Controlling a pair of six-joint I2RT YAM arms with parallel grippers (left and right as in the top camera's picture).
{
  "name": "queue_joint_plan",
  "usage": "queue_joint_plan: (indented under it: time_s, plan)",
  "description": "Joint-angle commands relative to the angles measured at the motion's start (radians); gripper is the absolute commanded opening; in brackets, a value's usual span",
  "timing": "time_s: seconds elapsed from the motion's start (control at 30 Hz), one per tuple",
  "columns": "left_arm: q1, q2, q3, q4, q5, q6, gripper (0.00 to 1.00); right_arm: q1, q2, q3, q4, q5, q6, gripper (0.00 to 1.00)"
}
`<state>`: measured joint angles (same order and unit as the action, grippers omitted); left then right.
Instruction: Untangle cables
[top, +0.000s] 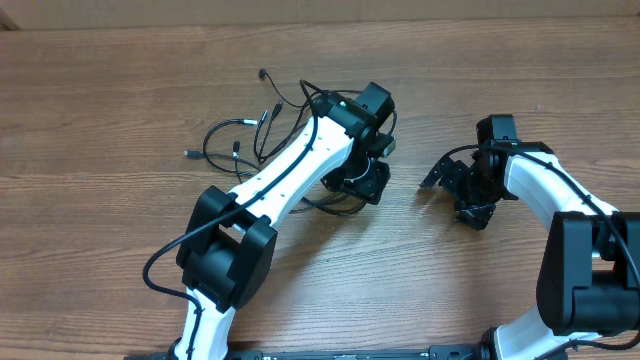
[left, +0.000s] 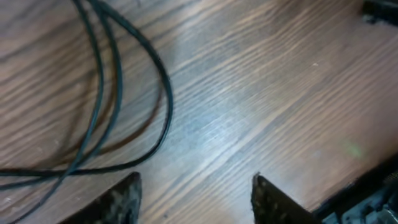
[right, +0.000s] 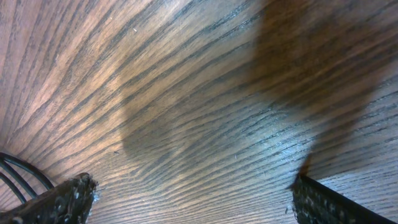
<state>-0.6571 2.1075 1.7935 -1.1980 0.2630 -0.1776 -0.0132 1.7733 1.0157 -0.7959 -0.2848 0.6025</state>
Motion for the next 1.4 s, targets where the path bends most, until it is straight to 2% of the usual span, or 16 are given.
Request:
queue_joint_plan:
  time_s: [0.0, 0.3, 0.4, 0.47, 0.53, 0.63, 0.8, 0.9, 0.97, 1.13, 1.37]
  plan:
    - [-0.001, -0.032, 0.014, -0.002, -0.112, -0.069, 0.59, 0.006, 0.042, -0.048, 0.010, -0.031, -0.001, 1.00]
    - [-0.001, -0.015, 0.006, 0.050, -0.143, -0.100, 0.58, 0.006, 0.042, -0.048, 0.010, -0.031, -0.001, 1.00]
    - [-0.001, -0.001, 0.006, 0.063, -0.144, -0.100, 0.53, 0.006, 0.042, -0.048, 0.010, -0.031, -0.001, 1.00]
    - [-0.001, 0.002, 0.006, 0.067, -0.154, -0.100, 0.40, 0.006, 0.042, -0.048, 0.010, -0.031, -0.001, 1.00]
    - [-0.001, 0.002, 0.006, 0.071, -0.199, -0.100, 0.19, 0.006, 0.042, -0.048, 0.010, -0.031, -0.001, 1.00]
    - [-0.001, 0.002, 0.004, 0.076, -0.281, -0.100, 0.05, 0.006, 0.042, -0.048, 0.010, -0.031, -0.001, 1.00]
    - [0.003, 0.002, 0.001, 0.124, -0.319, -0.100, 0.04, 0.006, 0.042, -0.048, 0.010, -0.031, -0.001, 1.00]
    - [0.003, 0.003, -0.002, 0.178, -0.315, -0.111, 0.15, 0.006, 0.042, -0.048, 0.010, -0.031, -0.001, 1.00]
    - [0.002, 0.006, -0.003, 0.201, -0.314, -0.138, 0.16, 0.006, 0.042, -0.048, 0.010, -0.031, -0.001, 1.00]
    - [0.001, 0.018, -0.018, 0.202, -0.289, -0.160, 0.04, 0.006, 0.042, -0.048, 0.010, -0.031, -0.001, 1.00]
    - [0.004, 0.018, -0.120, 0.251, -0.325, -0.160, 0.04, 0.006, 0.042, -0.048, 0.010, -0.031, -0.001, 1.00]
